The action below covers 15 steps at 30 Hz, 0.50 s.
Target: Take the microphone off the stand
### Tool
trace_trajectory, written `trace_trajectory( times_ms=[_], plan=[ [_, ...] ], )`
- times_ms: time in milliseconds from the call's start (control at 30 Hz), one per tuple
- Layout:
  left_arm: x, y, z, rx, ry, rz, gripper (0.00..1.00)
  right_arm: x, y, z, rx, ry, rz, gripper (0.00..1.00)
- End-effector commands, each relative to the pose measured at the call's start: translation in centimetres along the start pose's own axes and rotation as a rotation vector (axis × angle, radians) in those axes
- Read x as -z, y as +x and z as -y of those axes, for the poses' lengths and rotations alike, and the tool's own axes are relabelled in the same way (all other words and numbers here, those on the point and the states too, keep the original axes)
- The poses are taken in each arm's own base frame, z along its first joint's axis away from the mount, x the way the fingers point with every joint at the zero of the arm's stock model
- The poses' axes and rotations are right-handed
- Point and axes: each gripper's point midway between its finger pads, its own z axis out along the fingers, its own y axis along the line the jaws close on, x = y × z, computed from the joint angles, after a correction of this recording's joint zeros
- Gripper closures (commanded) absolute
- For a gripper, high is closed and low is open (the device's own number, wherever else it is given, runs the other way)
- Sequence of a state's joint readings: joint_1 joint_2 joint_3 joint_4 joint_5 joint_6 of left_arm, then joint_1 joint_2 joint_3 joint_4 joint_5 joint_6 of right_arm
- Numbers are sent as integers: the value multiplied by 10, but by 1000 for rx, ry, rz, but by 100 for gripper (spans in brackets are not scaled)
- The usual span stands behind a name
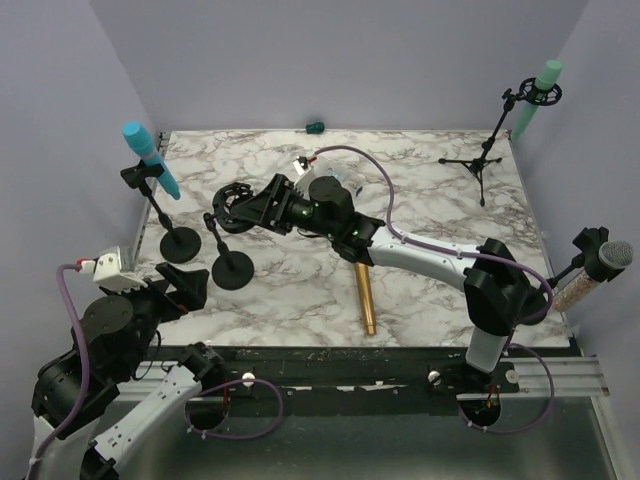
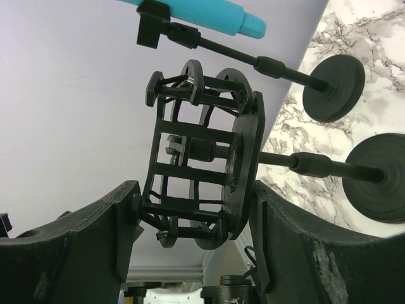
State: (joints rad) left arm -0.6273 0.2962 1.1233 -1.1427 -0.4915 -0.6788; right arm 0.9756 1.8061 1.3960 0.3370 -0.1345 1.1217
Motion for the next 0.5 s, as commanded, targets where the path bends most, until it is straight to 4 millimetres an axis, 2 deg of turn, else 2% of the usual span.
trace_trajectory(
  times_ms=[0, 67, 133, 233, 400, 467],
  plan=[
    [-13, 13, 25, -30, 103, -58, 2, 7, -3, -17, 72, -66, -35, 34],
    [-20, 20, 31, -38, 110, -88, 1, 8, -2, -22, 97, -88, -53, 21],
    [-26, 25, 35, -54, 109, -119, 1, 10, -2, -25, 123, -108, -67, 12],
    [-32, 20, 43, -64, 114, -121, 2, 16, -3, -29, 151, -121, -68, 2],
    [-35, -5, 53, -106, 114, -60, 1, 30, -11, -35, 187, -121, -40, 0],
    [-39, -15, 47, -156, 61, -34, 2, 38, -17, -35, 193, -102, -11, 0]
  ],
)
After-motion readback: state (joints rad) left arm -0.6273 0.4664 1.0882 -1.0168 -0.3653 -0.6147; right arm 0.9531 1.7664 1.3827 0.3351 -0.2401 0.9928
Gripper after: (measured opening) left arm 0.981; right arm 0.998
